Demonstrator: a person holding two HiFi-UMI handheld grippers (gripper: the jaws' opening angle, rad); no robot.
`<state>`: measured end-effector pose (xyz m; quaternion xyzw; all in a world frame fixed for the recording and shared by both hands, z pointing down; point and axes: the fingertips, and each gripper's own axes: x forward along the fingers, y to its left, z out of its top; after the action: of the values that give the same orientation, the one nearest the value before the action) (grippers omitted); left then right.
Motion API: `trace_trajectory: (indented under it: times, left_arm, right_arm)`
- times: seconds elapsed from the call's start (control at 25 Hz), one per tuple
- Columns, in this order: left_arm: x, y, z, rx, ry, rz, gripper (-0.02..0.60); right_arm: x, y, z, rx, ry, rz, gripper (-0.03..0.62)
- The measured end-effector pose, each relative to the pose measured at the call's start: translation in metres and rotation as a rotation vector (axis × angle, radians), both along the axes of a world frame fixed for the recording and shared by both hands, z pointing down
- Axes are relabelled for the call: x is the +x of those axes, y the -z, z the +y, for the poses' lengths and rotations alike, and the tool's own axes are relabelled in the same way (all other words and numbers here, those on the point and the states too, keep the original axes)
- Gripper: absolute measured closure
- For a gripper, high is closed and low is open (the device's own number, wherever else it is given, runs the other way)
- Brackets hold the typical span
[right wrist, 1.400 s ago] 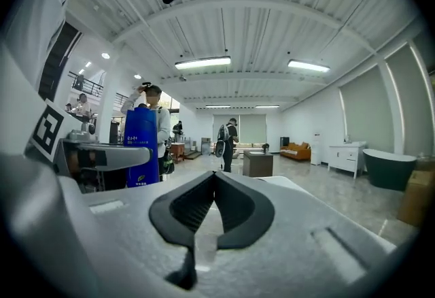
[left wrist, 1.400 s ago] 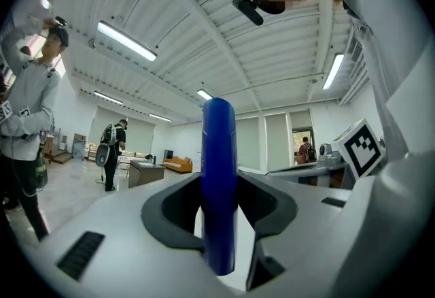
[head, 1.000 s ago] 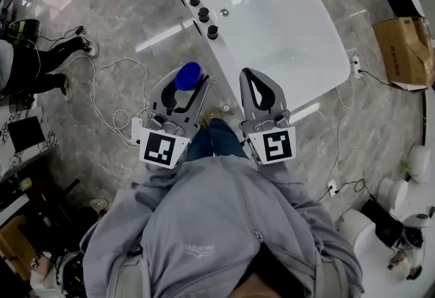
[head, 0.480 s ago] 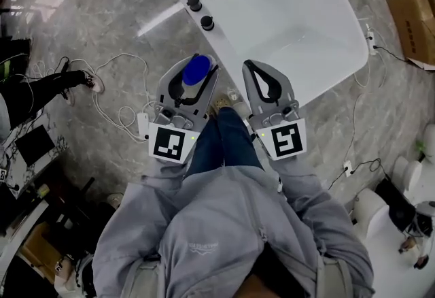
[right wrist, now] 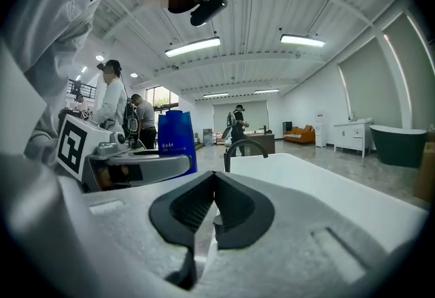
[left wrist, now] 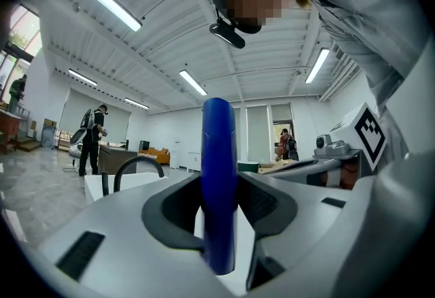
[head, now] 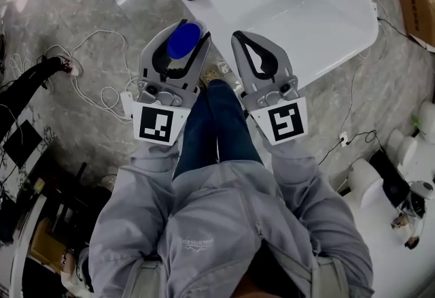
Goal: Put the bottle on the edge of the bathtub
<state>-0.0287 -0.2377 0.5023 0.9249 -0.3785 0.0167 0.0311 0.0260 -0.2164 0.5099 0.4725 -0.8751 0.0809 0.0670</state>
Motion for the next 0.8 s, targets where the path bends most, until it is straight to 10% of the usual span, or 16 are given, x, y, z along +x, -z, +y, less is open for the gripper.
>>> trace_trajectory:
  times: [0.8]
  left_arm:
    - [0.017, -0.128, -0.035, -0.078, -0.035, -0.062, 0.426]
  right_arm:
    - [0.006, -0.108, -0.025, -0.121, -0.014, 0.030, 0.591]
